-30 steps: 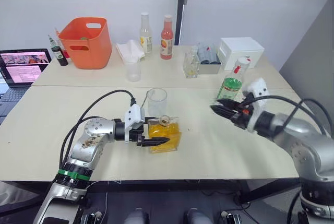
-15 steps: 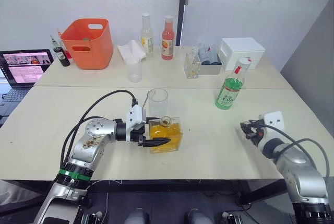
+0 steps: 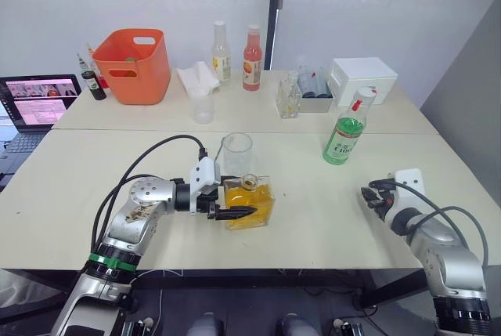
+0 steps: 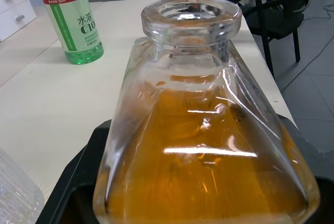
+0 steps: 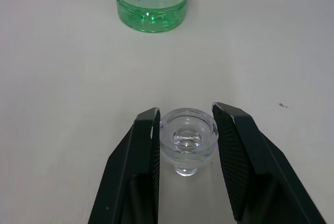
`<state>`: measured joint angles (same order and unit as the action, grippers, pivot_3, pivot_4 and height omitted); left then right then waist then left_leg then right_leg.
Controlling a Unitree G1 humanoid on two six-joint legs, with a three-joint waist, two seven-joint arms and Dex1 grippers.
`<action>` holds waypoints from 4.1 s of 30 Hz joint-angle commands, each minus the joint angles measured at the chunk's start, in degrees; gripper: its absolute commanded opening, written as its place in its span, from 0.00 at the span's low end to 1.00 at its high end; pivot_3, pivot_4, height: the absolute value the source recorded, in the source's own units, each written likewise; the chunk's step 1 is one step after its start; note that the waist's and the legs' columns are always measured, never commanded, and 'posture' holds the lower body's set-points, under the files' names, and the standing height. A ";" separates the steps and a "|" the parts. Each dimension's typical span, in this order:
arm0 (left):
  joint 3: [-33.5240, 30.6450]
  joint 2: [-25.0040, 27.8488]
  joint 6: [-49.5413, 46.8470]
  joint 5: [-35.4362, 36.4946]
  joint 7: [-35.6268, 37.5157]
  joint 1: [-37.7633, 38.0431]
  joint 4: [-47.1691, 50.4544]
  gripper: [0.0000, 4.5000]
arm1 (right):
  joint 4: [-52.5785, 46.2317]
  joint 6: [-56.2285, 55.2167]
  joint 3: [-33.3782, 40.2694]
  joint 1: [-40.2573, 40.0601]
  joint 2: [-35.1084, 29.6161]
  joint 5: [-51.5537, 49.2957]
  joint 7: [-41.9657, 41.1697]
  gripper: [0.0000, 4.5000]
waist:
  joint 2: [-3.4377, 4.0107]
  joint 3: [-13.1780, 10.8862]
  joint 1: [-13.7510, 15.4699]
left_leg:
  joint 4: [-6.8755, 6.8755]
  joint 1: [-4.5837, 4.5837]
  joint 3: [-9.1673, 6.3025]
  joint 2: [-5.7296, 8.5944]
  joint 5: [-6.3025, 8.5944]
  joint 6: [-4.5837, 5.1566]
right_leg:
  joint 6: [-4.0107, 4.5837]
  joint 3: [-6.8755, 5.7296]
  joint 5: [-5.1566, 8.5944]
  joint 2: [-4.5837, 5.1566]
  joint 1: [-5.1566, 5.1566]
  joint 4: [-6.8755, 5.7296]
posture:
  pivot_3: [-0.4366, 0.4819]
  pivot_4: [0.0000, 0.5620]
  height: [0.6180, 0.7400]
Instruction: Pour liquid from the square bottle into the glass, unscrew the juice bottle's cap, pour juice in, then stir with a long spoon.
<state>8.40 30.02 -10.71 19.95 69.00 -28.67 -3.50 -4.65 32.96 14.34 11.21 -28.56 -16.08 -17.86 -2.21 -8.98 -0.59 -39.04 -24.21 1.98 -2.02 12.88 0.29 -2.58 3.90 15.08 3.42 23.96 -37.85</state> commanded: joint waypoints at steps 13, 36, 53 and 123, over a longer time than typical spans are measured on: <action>-0.75 0.51 1.42 -1.41 -1.03 -1.31 -0.70 0.63 | -2.54 -1.27 3.36 0.77 0.27 -2.19 -0.69 0.97 | 0.04 0.01 0.04 | -0.01 -0.03 0.00 0.02 -0.01 0.01 | 0.00 0.01 0.00 0.00 0.05 -0.04 | 0.48 0.27 0.79; -14.04 8.06 -6.61 7.75 -4.24 1.34 6.03 0.63 | -23.34 4.51 -6.65 3.22 -4.46 -14.58 -17.71 0.97 | 0.02 -0.07 -0.31 | 0.03 -0.19 -0.08 -0.05 -0.01 0.01 | -0.01 0.01 0.00 -0.03 0.27 -0.03 | 0.48 0.27 0.79; -14.60 12.67 1.82 0.04 -4.30 -11.90 -14.70 0.63 | -23.34 7.04 -9.90 7.21 -2.29 -15.55 -15.62 0.97 | -0.16 -0.20 -0.02 | 0.00 -0.44 -0.08 -0.02 -0.01 0.01 | 0.00 -0.11 0.00 -0.02 0.42 -0.01 | 0.48 0.27 0.79; 18.80 4.92 61.92 -64.77 -77.08 -48.12 -69.40 0.63 | -28.72 5.01 -13.71 7.92 4.33 -15.65 -7.90 0.97 | -0.28 -0.26 0.29 | -0.21 -1.38 -0.22 0.08 -0.01 0.01 | -0.07 -0.34 -0.08 0.03 1.19 -0.48 | 0.48 0.27 0.79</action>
<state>28.53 33.71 50.13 -46.03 -4.18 -71.92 -74.83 -30.76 37.99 -0.42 18.89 -24.26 -30.60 -25.89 -2.49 -9.25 -0.30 -39.25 -25.59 1.76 -1.94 12.87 0.31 -2.65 3.56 15.00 3.45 25.15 -38.34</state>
